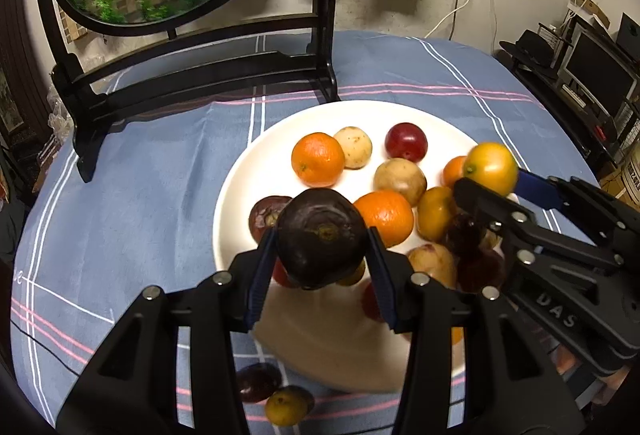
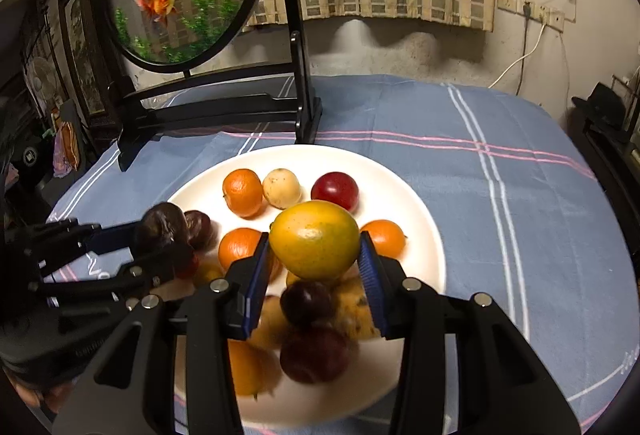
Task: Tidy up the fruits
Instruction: 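Carry the brown fruit and orange fruit onto the white plate and open both tools, then move both tools back toward the dark red plum and small yellow fruit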
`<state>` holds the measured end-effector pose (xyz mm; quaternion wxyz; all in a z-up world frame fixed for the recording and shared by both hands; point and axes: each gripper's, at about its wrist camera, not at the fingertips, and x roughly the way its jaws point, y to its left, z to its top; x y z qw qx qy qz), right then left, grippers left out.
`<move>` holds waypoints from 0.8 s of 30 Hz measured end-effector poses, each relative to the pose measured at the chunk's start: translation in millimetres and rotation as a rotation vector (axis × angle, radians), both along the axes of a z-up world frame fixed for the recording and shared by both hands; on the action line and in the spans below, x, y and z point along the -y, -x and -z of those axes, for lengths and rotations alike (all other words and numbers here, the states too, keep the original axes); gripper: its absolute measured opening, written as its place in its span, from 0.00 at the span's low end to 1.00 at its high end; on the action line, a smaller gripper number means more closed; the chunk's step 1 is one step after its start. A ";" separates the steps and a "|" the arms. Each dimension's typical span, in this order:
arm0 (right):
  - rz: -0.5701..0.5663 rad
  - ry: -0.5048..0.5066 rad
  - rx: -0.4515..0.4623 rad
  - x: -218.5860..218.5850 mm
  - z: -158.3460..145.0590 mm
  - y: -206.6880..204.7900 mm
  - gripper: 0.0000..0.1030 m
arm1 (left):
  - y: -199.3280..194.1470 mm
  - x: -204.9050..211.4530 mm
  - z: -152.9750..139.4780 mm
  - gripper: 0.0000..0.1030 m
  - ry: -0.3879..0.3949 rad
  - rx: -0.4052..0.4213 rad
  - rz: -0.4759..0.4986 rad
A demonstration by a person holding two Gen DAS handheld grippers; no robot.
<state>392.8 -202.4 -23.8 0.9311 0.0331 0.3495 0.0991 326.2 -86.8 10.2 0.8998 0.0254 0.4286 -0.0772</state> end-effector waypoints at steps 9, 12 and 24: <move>0.015 -0.043 -0.060 4.9 12.6 -10.6 0.42 | -1.3 2.7 -1.0 0.66 -0.020 0.032 -0.025; 0.020 -0.040 -0.050 6.5 10.4 -7.4 0.43 | 3.5 1.3 -5.1 0.72 -0.025 0.045 -0.028; 0.056 -0.092 0.077 22.5 -11.5 23.8 0.61 | 24.9 -27.1 -18.3 0.77 -0.016 0.057 -0.059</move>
